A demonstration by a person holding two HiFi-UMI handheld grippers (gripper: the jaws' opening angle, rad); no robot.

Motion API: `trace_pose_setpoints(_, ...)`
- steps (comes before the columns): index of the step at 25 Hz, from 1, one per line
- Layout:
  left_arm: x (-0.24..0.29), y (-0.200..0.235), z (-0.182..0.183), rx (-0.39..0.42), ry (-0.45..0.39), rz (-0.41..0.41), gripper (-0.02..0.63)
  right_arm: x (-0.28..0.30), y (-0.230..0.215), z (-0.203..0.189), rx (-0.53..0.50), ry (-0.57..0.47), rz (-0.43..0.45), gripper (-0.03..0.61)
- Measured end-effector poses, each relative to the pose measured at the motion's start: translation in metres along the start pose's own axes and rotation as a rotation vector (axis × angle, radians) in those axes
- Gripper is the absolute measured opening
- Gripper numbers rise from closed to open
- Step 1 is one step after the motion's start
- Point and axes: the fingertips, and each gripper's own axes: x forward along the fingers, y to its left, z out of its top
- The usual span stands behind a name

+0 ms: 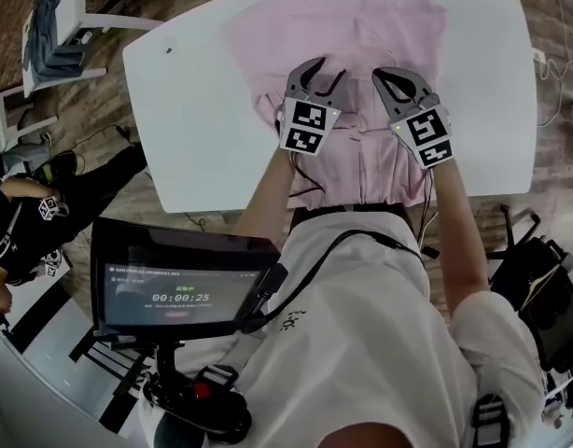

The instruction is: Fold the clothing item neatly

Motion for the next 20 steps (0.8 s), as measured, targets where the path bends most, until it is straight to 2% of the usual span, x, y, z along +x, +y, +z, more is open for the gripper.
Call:
trace_pose_setpoints(4,-0.018,0.047,-0.015,-0.068,0.017,0.103,0.178,0.05,0.001,-0.005,-0.117,0.065,0.007,0.005)
trace_pose_setpoints(7,-0.025,0.065,-0.025,-0.107,0.021,0.136,0.178,0.073,-0.003,-0.019,-0.218,0.146,-0.015,0.005)
trace_pose_setpoints(9,-0.029,0.069,-0.029,-0.118,0.023,0.148,0.178,0.078,-0.011,-0.033,-0.283,0.207,-0.043,0.005)
trace_pose_setpoints(11,-0.034,0.071,-0.03,-0.134,0.017,0.157,0.178,0.073,-0.033,-0.041,-0.322,0.242,-0.115,0.005)
trace_pose_setpoints(14,-0.04,0.07,-0.031,-0.141,0.012,0.169,0.178,0.053,-0.088,-0.05,-0.301,0.284,-0.28,0.005)
trace_pose_setpoints(16,-0.042,0.069,-0.033,-0.14,0.016,0.168,0.178,0.038,-0.121,-0.056,-0.269,0.309,-0.361,0.005)
trace_pose_setpoints(18,-0.043,0.069,-0.037,-0.135,0.025,0.159,0.178,0.026,-0.134,-0.052,-0.227,0.279,-0.376,0.005)
trace_pose_setpoints(20,-0.044,0.066,-0.042,-0.128,0.043,0.141,0.178,0.014,-0.122,-0.038,-0.164,0.2,-0.325,0.005)
